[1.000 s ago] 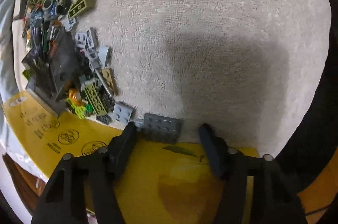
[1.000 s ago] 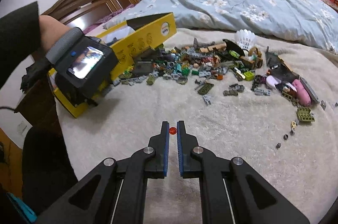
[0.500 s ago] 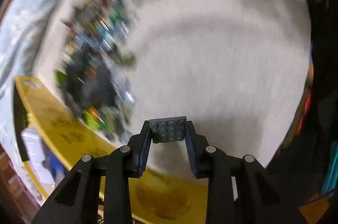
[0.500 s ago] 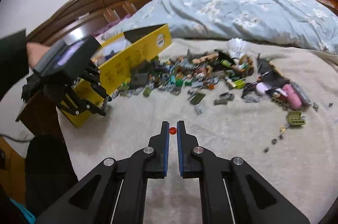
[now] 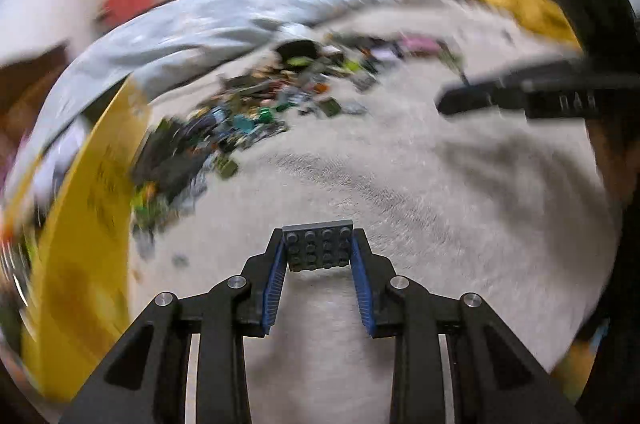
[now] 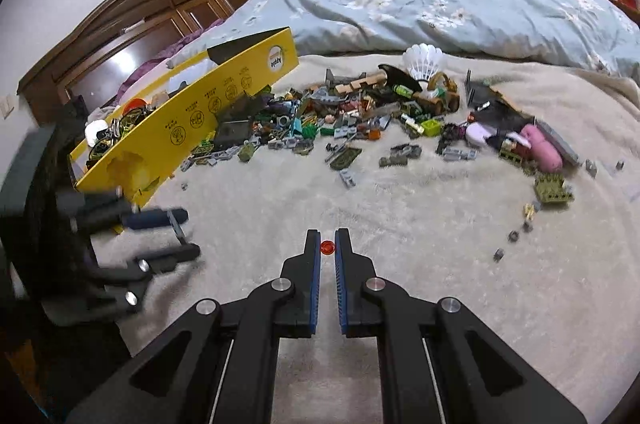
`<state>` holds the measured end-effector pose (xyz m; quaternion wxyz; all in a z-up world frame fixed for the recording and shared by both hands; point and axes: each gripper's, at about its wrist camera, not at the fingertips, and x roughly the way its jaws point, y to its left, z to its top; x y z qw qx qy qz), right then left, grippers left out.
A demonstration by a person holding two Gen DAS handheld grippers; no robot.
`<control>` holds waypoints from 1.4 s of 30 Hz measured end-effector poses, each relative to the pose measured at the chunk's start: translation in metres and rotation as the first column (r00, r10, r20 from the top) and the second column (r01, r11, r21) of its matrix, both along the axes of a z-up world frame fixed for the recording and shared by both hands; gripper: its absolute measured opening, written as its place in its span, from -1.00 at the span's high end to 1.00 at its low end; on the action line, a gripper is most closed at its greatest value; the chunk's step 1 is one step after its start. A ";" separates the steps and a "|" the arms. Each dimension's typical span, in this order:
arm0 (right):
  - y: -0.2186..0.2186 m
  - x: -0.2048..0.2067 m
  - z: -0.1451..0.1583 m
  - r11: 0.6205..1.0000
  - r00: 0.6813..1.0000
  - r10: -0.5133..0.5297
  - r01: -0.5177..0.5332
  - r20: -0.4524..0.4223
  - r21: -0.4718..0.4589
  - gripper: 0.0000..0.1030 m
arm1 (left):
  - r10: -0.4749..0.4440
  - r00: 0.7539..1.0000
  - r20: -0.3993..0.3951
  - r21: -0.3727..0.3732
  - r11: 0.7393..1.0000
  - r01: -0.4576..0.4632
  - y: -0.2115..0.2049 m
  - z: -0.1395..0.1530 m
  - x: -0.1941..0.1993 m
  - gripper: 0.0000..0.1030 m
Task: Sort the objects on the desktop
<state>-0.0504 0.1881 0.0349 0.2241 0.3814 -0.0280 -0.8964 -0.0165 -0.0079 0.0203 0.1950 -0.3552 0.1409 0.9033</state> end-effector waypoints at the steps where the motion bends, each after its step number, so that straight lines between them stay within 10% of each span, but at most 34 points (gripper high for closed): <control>1: -0.001 0.002 -0.002 1.000 1.000 -0.008 0.008 0.000 -0.010 0.88 | 0.052 0.999 -0.007 0.065 0.997 -0.051 -0.003 -0.007 0.004 0.38; 3: -0.004 0.006 -0.005 0.999 1.000 -0.012 0.012 -0.005 -0.044 0.88 | 0.089 0.996 0.013 0.185 0.979 -0.089 -0.010 -0.022 0.004 0.38; 11: -0.023 0.010 -0.037 0.995 0.994 -0.102 0.103 0.043 -0.014 0.85 | 0.116 0.993 0.033 0.190 0.974 -0.120 -0.010 -0.033 0.003 0.37; 18: -0.033 0.023 -0.042 0.995 0.995 -0.089 0.091 0.038 -0.052 -0.22 | 0.141 0.989 0.045 0.105 0.984 -0.145 0.004 -0.031 -0.005 0.35; 21: -0.043 0.023 -0.041 0.996 0.996 -0.084 0.084 0.029 0.013 -0.28 | 0.176 0.984 0.030 0.127 0.976 -0.178 0.003 -0.031 -0.005 0.38; 24: -0.037 0.024 -0.040 0.993 0.993 -0.116 0.117 0.034 -0.026 -0.20 | 0.215 0.976 0.033 0.144 0.965 -0.218 0.003 -0.030 -0.006 0.38; 27: -0.029 0.026 -0.038 0.981 0.981 -0.195 0.195 0.015 -0.005 0.38 | 0.213 0.977 0.018 0.121 0.969 -0.213 0.005 -0.030 -0.004 0.38; 34: -0.045 0.018 -0.038 0.977 0.984 -0.176 0.174 0.000 0.119 0.41 | 0.223 0.972 0.079 0.215 0.948 -0.235 -0.009 -0.027 -0.010 0.39; 42: -0.035 0.002 -0.037 0.972 0.971 -0.236 0.236 0.034 -0.003 0.89 | 0.267 0.961 0.064 0.210 0.938 -0.275 -0.011 -0.026 -0.012 0.39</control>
